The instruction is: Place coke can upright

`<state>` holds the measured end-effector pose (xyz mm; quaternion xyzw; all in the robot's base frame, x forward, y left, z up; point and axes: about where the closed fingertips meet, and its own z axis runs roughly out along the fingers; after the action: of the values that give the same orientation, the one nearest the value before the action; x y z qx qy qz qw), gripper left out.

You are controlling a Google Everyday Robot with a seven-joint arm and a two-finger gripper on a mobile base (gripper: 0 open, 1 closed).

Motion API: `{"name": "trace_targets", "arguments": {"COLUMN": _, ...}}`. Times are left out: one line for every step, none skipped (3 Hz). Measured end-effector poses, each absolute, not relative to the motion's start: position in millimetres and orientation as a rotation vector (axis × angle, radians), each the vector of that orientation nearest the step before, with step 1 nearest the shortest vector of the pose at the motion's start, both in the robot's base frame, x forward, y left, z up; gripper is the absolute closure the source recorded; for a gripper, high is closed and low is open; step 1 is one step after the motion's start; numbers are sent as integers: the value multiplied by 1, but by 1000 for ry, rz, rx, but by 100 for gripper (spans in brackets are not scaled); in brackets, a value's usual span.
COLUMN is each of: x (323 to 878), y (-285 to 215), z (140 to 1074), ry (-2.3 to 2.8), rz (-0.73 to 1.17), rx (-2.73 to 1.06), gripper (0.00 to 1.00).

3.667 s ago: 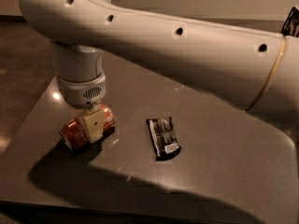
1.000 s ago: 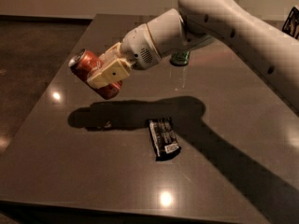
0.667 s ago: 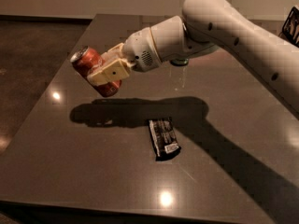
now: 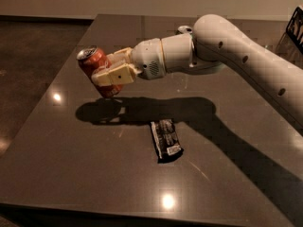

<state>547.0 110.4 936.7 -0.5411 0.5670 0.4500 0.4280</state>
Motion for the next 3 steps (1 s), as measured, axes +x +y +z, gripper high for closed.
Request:
{"name": "trace_targets", "arguments": {"x": 546, "y": 111, "z": 935, "ry": 1421, "rz": 1130, "rx": -1347, "gripper": 100}}
{"name": "trace_targets", "arguments": {"x": 548, "y": 106, "z": 927, "ry": 1414, "rz": 1135, "rx": -1291, "gripper": 100}}
{"name": "trace_targets", "arguments": {"x": 556, "y": 102, "z": 917, "ry": 1372, "rz": 1139, "rx": -1231, "gripper": 100}}
